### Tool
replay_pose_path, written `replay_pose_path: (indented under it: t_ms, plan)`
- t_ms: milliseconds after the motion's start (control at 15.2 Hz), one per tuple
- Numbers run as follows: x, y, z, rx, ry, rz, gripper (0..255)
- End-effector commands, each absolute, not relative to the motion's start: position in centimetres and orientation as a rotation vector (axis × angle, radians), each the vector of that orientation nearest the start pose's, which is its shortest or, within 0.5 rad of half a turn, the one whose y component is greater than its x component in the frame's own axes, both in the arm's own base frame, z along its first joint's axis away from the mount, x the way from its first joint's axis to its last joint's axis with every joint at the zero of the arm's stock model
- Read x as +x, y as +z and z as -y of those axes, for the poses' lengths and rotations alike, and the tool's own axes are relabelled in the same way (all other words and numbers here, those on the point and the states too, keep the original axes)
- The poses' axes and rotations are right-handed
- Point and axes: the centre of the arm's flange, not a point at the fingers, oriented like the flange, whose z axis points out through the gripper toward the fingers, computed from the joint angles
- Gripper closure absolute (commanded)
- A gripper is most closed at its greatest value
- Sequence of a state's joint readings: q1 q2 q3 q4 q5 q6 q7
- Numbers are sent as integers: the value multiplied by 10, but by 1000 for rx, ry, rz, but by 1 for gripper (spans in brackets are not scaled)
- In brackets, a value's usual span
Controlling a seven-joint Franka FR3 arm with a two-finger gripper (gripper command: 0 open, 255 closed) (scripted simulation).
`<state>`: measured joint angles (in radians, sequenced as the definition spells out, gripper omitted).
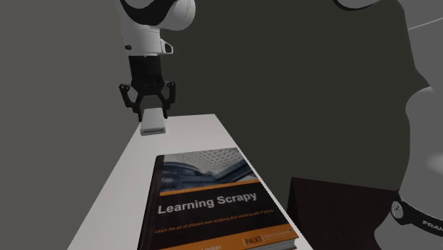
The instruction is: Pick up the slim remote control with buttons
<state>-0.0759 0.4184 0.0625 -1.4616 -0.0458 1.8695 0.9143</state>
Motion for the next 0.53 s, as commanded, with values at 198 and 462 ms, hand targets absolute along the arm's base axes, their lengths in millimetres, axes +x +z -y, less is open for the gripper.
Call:
replay_pose_path:
  t_ms: [198,462]
  plan:
    - [680,470,19,-2834,0,-1403,255]
    - [680,481,19,-2834,0,-1403,255]
